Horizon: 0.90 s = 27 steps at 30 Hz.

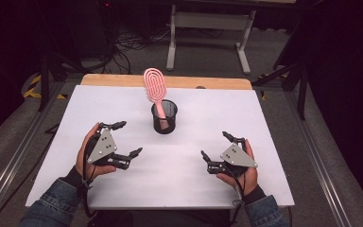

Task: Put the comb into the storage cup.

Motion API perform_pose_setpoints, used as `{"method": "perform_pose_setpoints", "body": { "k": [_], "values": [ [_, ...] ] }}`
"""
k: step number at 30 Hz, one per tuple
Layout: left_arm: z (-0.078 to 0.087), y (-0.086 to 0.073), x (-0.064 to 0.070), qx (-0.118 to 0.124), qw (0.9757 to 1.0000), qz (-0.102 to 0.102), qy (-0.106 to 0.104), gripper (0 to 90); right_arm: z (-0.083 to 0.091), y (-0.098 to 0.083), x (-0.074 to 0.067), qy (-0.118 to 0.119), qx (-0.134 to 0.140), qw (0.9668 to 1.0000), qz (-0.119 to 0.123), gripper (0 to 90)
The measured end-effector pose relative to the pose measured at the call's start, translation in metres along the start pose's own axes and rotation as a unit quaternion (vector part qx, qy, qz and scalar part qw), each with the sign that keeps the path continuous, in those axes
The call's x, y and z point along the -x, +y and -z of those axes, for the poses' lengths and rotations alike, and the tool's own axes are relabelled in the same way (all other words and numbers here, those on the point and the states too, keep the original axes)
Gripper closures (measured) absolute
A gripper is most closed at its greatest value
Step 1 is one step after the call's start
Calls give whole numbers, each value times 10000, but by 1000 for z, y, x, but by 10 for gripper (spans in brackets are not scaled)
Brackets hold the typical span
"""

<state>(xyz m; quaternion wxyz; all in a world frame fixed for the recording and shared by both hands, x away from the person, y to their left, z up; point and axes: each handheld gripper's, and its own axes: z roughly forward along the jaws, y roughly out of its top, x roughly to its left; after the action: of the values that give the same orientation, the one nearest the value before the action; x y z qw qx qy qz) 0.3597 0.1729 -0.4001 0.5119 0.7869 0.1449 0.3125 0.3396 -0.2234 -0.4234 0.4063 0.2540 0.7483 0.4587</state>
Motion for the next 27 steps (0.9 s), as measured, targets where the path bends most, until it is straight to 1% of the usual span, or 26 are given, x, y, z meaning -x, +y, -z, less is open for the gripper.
{"method": "perform_pose_setpoints", "body": {
  "k": [2,4,7,8,9,11,12,15,22,27],
  "values": [
    [1,-1,0,12,10000,7,1,67,0,0,0,-1,0,10000,0,72],
    [3,-6,1,-41,10000,20,6,67,0,0,-1,1,-3,10000,4,72],
    [4,-9,1,-63,10000,29,0,67,0,0,-1,-6,-3,10000,19,72],
    [5,-10,1,-91,10000,-5,24,67,1,0,-1,-5,-2,10000,12,72],
    [6,-11,2,-92,9999,37,31,67,1,0,-1,-8,0,10000,14,72],
    [7,-13,1,-103,9999,-6,41,67,2,0,-1,-23,5,10000,21,72],
    [8,-15,2,-123,9999,15,57,67,2,0,-1,-24,-3,10000,29,72],
    [10,-20,2,-187,9998,24,71,67,5,-2,1,-41,-13,10000,-16,72],
    [15,-27,4,-225,9997,23,94,67,9,-3,3,-76,-9,10000,-35,72],
    [20,-35,4,-295,9994,90,134,67,11,-5,4,-101,-21,9999,-39,72]
  ]
}}
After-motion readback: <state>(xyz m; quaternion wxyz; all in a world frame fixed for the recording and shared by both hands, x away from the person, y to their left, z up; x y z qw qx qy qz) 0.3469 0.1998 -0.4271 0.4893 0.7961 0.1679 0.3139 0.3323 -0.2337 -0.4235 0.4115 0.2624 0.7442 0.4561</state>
